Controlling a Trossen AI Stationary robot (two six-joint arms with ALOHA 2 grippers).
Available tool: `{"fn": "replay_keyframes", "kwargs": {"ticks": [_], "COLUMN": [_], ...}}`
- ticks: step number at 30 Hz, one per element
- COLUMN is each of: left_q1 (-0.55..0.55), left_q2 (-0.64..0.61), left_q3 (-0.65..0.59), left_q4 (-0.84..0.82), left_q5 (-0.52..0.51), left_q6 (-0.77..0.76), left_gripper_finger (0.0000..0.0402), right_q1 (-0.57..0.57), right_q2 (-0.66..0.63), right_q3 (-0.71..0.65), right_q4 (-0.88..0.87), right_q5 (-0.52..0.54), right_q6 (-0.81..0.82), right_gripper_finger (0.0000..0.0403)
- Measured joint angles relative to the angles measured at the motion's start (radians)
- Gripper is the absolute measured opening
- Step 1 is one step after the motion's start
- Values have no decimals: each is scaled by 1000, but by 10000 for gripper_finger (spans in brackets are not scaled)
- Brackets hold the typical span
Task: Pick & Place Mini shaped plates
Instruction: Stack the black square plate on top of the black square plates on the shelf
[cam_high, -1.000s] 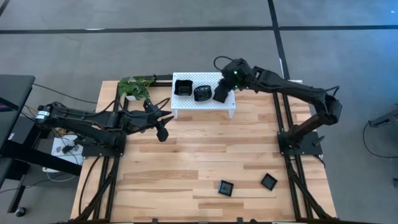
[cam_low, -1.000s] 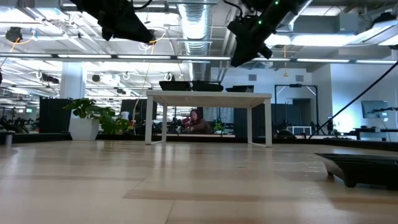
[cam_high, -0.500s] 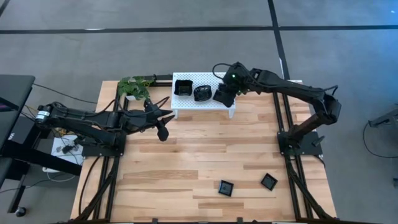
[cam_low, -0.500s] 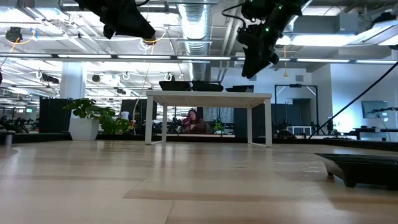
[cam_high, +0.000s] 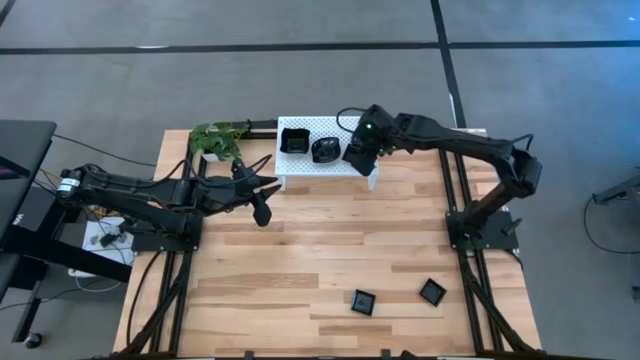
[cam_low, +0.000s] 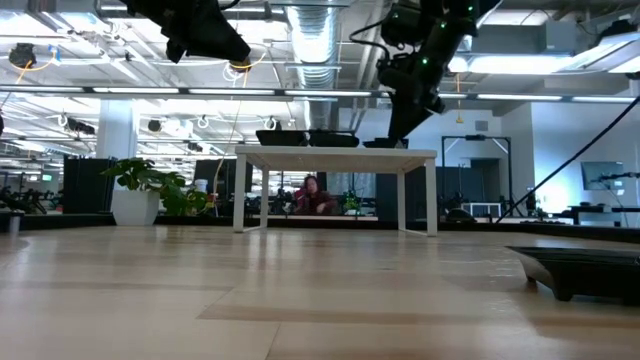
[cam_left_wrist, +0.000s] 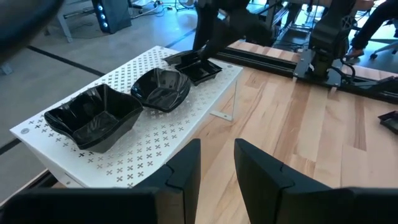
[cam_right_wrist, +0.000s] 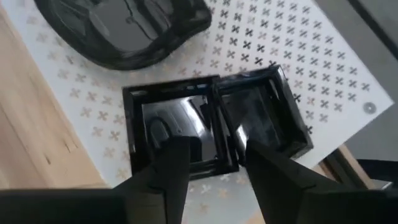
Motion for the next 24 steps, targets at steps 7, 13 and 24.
{"fn": "replay_keyframes", "kwargs": {"ticks": [7, 13, 24], "left_q1": [0, 0, 0], "left_q2": [0, 0, 0], "left_q3": [0, 0, 0], "left_q4": [1, 1, 1], "left_q5": [0, 0, 0], "left_q6": [1, 1, 2], "left_gripper_finger": [99, 99, 99], "right_q1": [-10, -23, -49], "right_q2": [26, 18, 19], "right_q3": [-1, 0, -1], "right_q4": [18, 40, 33], "right_q5": [-3, -6, -8], "right_q6": [-73, -75, -83], "right_gripper_finger": [138, 112, 19]}}
